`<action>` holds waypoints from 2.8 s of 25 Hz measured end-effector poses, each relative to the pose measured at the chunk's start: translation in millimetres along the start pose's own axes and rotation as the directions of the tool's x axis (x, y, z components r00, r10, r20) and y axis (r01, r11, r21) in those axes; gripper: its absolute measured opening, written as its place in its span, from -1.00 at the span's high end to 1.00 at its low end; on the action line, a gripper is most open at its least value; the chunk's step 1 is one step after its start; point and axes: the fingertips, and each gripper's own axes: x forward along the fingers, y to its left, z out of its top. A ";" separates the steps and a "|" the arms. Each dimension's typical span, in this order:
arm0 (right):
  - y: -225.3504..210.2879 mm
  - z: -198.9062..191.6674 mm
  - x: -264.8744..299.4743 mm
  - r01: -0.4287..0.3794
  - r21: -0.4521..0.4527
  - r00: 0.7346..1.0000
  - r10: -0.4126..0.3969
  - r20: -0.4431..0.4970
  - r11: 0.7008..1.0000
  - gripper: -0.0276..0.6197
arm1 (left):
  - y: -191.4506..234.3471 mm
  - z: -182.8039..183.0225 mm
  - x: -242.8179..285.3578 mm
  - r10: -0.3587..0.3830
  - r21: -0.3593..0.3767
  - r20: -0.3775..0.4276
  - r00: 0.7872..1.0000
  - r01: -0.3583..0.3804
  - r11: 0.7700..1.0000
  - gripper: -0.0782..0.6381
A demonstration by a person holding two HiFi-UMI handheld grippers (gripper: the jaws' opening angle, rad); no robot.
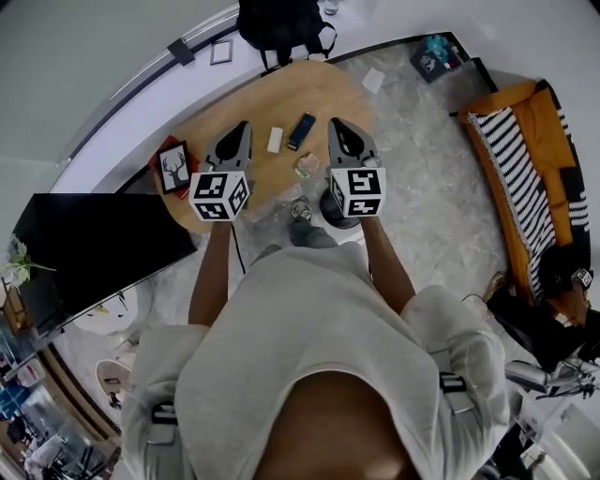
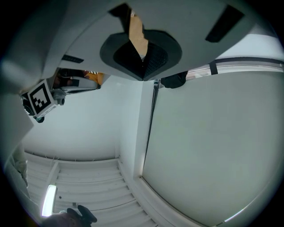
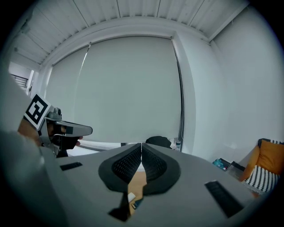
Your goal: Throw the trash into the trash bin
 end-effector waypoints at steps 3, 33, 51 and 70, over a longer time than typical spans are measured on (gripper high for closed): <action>-10.4 -2.4 15.8 -0.008 0.005 1.000 0.008 -0.009 1.000 0.82 | 2.6 -3.0 16.6 -0.001 0.000 -0.020 1.000 0.001 1.000 0.73; 8.8 -187.9 76.0 0.095 0.080 0.930 -0.060 -0.361 0.992 0.83 | 70.4 -178.0 77.9 -0.165 -0.143 -0.301 0.939 0.127 0.982 0.73; 35.0 -347.7 54.1 0.090 0.118 0.822 -0.007 -0.569 0.989 0.82 | 62.8 -289.7 77.8 -0.198 -0.189 -0.374 0.906 0.135 0.973 0.73; 36.6 -448.2 67.0 0.396 0.468 0.737 0.030 -0.675 0.790 0.56 | 46.5 -339.8 71.4 -0.246 -0.227 -0.434 0.867 0.159 0.961 0.73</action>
